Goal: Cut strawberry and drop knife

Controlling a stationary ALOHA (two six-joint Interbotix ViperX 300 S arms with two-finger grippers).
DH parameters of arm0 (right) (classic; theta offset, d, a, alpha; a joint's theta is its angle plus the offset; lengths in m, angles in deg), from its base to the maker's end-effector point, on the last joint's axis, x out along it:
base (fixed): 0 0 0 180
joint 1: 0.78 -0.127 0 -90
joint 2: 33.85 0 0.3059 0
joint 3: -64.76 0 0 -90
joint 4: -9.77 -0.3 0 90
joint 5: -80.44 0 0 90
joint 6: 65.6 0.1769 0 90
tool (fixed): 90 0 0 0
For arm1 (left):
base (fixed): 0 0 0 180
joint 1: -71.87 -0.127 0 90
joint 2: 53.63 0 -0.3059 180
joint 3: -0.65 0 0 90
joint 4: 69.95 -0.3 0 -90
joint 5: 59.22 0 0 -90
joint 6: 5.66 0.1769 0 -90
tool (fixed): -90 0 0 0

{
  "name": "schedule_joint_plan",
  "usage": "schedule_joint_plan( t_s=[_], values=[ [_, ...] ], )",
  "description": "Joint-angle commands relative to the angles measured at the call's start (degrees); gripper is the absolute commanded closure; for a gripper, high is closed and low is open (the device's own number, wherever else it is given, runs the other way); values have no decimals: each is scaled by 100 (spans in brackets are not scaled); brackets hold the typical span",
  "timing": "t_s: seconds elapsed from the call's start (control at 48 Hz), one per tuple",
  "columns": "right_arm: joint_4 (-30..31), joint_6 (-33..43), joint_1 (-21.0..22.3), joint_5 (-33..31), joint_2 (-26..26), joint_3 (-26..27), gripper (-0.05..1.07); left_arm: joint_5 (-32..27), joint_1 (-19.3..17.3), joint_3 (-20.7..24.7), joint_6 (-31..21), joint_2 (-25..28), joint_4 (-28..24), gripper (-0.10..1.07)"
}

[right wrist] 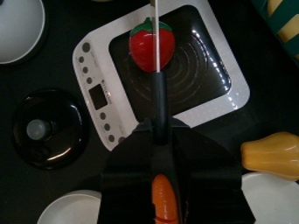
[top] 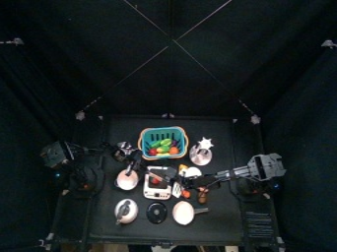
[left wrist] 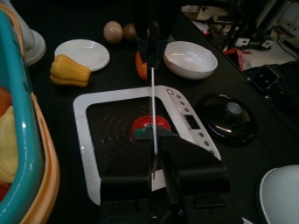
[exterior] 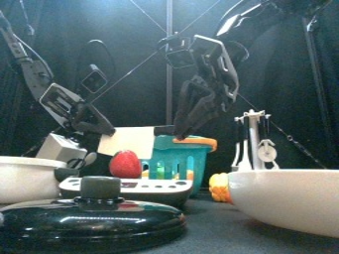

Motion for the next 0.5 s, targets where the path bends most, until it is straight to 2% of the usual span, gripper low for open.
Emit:
schedule_joint_plan(
  t_s=[0.0,0.208,0.479],
  values=[
    [18,-18,-53,-44,88,53,78,-53,0,18,-9,-26,18,53],
    [281,0,-88,-44,62,-9,78,-70,79,-62,9,-70,18,53],
    [316,0,-62,-44,-26,9,78,-70,88,-132,9,-88,26,53]
  ],
)
